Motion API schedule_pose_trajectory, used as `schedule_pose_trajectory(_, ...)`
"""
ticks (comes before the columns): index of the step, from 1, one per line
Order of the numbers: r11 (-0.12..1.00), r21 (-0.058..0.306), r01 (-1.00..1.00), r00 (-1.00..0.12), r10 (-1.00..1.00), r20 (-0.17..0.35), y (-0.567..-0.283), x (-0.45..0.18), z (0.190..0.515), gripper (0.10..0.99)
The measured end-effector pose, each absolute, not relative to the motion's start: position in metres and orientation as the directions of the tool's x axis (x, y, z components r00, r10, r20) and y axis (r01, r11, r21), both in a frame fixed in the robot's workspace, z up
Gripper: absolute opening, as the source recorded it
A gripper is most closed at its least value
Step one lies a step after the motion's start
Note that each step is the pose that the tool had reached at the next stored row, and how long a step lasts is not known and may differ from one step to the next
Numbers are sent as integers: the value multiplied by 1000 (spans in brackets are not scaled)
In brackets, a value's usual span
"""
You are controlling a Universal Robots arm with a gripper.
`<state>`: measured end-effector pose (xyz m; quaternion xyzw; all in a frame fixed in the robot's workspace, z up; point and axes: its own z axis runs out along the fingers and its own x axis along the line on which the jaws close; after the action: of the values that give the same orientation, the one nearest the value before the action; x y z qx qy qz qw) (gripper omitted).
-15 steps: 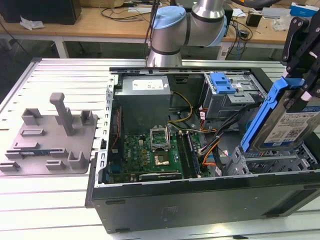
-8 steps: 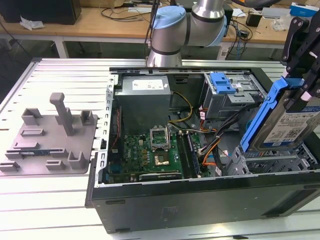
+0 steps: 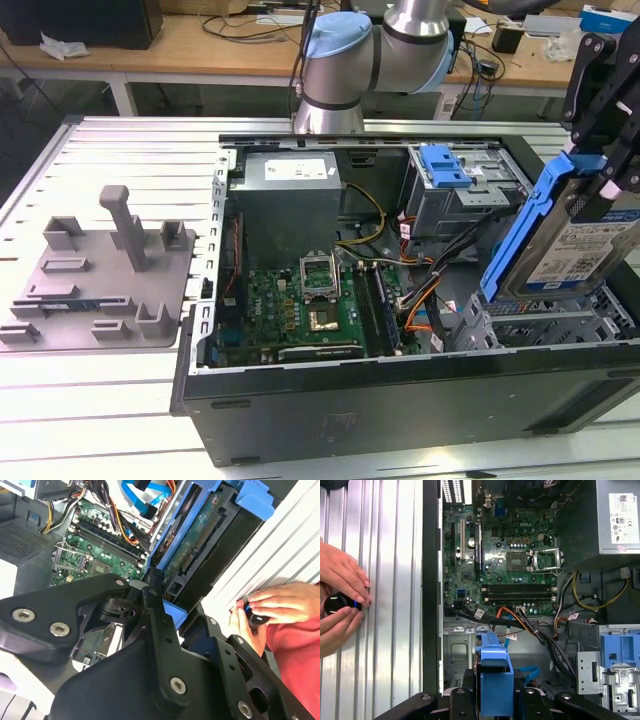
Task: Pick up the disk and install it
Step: 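Insert the disk into the insertion slot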
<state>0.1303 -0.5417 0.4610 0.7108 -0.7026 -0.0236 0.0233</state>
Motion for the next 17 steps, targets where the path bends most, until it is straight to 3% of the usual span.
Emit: schedule_pose_trajectory(17,-12,77,-997,12,-1000,-1,-542,136,441,365)
